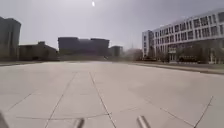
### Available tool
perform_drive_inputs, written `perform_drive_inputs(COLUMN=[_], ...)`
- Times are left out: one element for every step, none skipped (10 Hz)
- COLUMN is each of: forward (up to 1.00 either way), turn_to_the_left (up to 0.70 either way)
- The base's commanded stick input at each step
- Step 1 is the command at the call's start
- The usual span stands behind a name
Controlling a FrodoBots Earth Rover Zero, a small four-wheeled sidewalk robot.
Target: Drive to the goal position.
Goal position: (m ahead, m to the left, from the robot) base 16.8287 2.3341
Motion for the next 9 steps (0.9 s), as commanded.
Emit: perform_drive_inputs(forward=[0.70,0.70,0.70,0.70,0.70,0.70,0.70,0.70,0.70], turn_to_the_left=[0.00,0.00,0.00,0.00,0.00,0.00,0.00,0.00,0.00])
